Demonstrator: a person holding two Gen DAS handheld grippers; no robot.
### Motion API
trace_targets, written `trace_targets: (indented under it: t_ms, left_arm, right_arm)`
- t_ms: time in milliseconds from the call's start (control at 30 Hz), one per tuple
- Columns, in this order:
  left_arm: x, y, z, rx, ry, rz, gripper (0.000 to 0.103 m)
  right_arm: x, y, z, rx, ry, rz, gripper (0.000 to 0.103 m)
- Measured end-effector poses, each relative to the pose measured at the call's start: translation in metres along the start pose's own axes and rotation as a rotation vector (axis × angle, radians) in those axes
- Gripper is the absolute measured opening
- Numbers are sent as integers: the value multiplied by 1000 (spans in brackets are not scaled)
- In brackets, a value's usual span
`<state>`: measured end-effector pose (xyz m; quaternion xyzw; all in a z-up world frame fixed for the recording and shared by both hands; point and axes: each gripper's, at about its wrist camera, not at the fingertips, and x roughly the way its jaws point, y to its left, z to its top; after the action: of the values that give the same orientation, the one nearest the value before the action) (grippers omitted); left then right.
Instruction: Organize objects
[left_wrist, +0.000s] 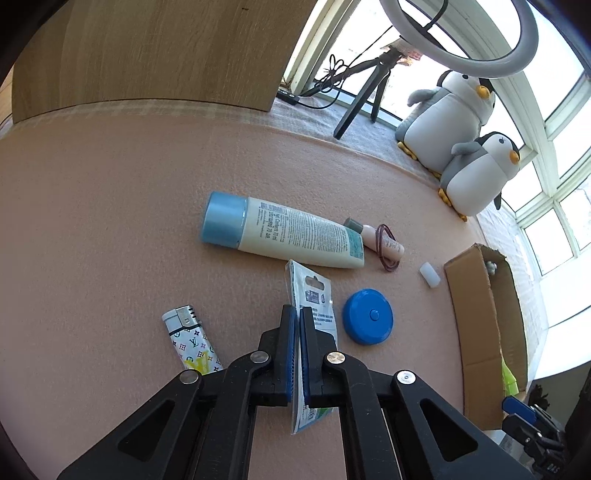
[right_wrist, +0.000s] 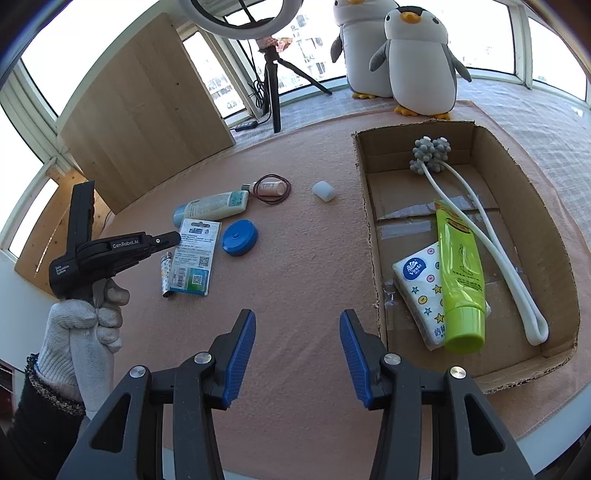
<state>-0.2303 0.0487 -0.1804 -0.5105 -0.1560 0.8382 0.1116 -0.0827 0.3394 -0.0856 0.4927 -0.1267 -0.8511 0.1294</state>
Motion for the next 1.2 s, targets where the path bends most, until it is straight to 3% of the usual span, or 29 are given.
trace_targets:
  t_ms: [233, 667, 767, 900, 933, 1000, 1033, 1067, 1200]
  left_arm:
    - [-19, 10, -16, -44, 2, -47, 2]
    - [-54, -18, -24, 61, -42, -42, 0]
    - [-58, -31, -21, 117, -55, 3, 0]
    - [-53, -29, -19, 113, -42, 40, 0]
    - [-52, -27, -20, 112, -36, 57, 1]
    - [-45, -21, -21, 102, -2, 82, 19]
    - [-42, -19, -22, 102, 16, 95, 37]
    - [-39, -17, -25, 99, 22, 115, 44]
    - [-33, -10, -35, 103, 29, 142, 44]
  right_arm:
    - [3, 9, 2, -20, 0, 24, 44]
    - [-2, 12, 1, -23, -13, 36, 44]
    - [-6, 9, 0, -16, -19, 35, 44]
    - [-10, 4, -2, -8, -24, 34, 44]
    - [-11, 3, -3, -8, -24, 33, 44]
    - [-12, 2, -5, -7, -23, 35, 44]
    - [-11, 2, -5, -8, -19, 38, 44]
    - [-9, 1, -5, -7, -12, 44, 44]
    - [0, 4, -4, -4, 12, 66, 44]
